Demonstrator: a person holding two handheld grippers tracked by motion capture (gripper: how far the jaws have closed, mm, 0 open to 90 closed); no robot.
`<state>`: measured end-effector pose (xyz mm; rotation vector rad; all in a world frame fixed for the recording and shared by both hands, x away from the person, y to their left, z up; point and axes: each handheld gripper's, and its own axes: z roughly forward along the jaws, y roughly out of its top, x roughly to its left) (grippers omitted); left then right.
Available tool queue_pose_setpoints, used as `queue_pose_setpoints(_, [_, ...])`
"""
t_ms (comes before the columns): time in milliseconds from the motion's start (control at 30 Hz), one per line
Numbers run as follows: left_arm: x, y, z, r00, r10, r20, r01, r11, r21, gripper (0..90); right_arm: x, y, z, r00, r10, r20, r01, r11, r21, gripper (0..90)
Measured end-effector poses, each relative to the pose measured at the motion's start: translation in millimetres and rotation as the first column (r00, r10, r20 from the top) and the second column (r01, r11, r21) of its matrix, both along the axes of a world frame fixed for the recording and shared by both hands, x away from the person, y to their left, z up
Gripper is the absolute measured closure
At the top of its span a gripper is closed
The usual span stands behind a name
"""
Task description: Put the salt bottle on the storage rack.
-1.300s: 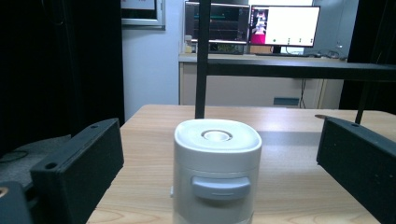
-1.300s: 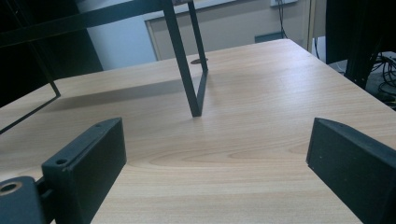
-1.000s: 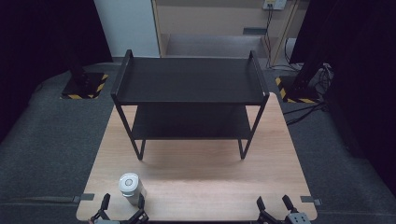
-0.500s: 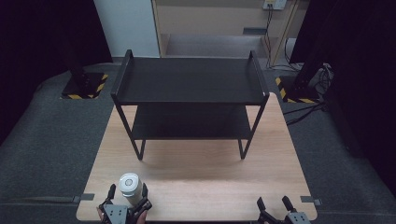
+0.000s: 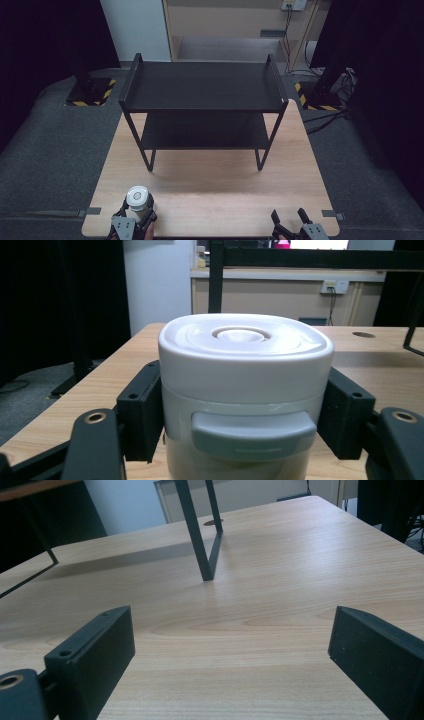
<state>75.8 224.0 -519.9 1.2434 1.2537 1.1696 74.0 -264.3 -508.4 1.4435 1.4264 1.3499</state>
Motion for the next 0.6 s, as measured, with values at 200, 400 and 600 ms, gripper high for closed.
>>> queue_pose_setpoints(200, [-2.8, 6.9, 22.3, 0.9986, -0.048, -0.022, 0.047, 0.9987, -0.017, 30.6, 0.5, 5.8, 1.5, 0.9998, 0.012, 0.019, -0.011, 1.0, -0.004, 5.1])
queue_pose_setpoints(400, [-1.7, 3.7, 68.8, 0.9953, -0.093, 0.03, 0.093, 0.9957, -0.002, 30.5, -2.9, 10.0, 7.3, 0.9988, 0.017, 0.046, -0.017, 1.0, -0.002, 5.3])
queue_pose_setpoints(600, [7.6, -5.1, 104.6, 0.9897, -0.123, 0.073, 0.124, 0.9923, 0.001, 30.6, -7.9, 13.1, 11.1, 0.9981, 0.022, 0.057, -0.023, 1.0, 0.006, 5.4])
